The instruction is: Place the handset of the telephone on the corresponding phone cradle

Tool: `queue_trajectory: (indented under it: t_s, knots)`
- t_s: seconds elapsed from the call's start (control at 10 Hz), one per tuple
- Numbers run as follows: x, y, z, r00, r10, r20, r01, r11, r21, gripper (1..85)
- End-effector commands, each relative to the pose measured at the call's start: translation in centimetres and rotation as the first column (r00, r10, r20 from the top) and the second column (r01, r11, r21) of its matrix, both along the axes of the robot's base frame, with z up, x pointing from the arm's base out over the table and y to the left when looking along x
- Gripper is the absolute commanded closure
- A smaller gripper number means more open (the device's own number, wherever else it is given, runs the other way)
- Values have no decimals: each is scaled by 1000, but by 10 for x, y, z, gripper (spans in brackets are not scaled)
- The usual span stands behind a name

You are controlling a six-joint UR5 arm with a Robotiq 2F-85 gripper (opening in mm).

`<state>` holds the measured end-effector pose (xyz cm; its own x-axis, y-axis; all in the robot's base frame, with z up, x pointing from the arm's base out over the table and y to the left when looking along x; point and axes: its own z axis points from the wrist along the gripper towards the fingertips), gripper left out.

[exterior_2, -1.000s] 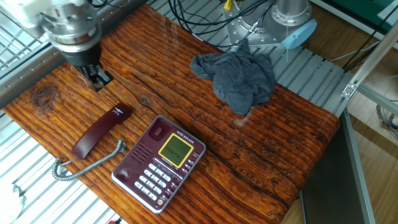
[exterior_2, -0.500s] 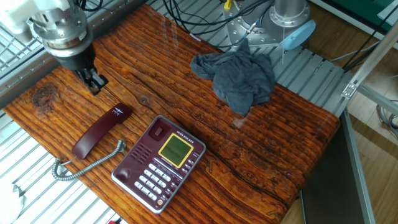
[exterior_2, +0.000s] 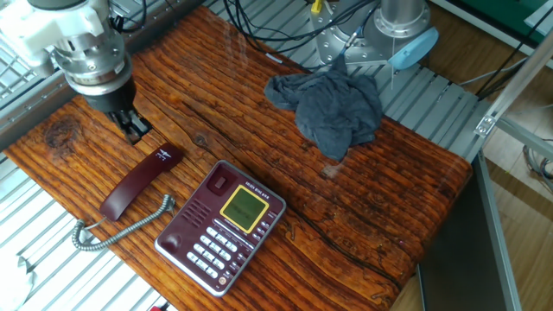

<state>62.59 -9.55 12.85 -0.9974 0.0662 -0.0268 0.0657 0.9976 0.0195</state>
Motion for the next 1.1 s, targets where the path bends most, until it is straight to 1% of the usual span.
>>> queue_trajectory:
  t_s: [0.0,0.2,0.3,0.4,0.5,0.6,0.7,0.8,0.9,1.0]
  knots:
    - [1,8,-7,1000,-16,-4,16,999,33,750]
    - [4,7,-9,1000,-10,2,10,999,31,700]
    - [5,6,-11,1000,7,6,-7,1000,24,650]
    - [9,3,-14,999,39,18,-39,999,15,600]
    - [12,4,-16,998,54,26,-54,998,17,510]
    - [12,5,-17,998,54,26,-54,998,20,493]
    - [12,1,-17,998,59,25,-59,998,6,470]
    - [14,-5,-17,997,73,30,-72,997,-19,420]
    - [15,-8,-18,996,80,35,-79,996,-32,380]
    - [16,-8,-18,996,83,37,-82,996,-30,343]
